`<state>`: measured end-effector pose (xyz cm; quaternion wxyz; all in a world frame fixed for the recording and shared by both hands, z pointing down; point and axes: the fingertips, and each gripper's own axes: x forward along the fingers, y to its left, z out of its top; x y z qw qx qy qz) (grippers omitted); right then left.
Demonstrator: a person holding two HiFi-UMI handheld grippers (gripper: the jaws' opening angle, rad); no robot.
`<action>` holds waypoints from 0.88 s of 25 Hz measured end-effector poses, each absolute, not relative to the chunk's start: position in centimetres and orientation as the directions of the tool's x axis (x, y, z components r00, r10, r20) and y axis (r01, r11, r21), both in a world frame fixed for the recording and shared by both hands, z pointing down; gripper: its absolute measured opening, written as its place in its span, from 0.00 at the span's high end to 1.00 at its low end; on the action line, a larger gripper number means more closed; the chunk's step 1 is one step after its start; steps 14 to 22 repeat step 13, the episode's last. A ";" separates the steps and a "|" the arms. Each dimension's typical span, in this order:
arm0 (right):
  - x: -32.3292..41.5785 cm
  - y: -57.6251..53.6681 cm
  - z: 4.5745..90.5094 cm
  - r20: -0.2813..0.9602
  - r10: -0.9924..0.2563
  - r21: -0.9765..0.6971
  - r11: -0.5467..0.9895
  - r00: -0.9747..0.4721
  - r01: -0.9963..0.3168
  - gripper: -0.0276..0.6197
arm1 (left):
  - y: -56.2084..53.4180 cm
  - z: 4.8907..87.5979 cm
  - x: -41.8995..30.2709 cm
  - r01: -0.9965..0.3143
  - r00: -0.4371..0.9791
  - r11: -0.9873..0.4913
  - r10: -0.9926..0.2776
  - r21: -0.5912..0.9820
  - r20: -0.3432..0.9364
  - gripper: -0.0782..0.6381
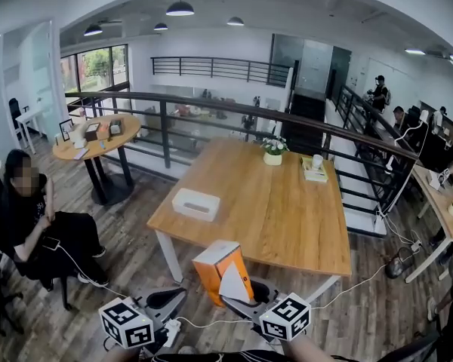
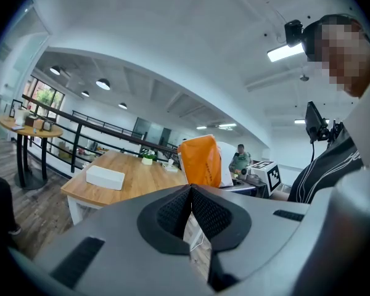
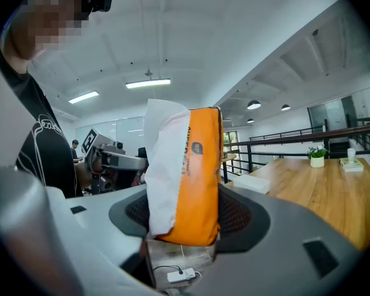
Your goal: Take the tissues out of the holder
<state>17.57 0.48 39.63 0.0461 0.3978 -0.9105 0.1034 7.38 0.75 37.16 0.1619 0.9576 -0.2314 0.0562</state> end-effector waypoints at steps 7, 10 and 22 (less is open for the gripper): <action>17.7 0.3 39.1 0.157 -0.714 -0.143 0.668 -0.683 -0.731 0.54 | 0.5 36.4 7.6 -0.465 0.885 -0.843 -0.431 0.272 0.176 0.87; 18.4 0.4 38.9 0.149 -0.717 -0.136 0.667 -0.680 -0.733 0.54 | 0.5 36.3 8.2 -0.459 0.888 -0.848 -0.428 0.265 0.171 0.87; 19.2 0.5 38.6 0.146 -0.723 -0.128 0.663 -0.675 -0.737 0.54 | 0.5 36.1 9.1 -0.455 0.890 -0.851 -0.424 0.261 0.169 0.87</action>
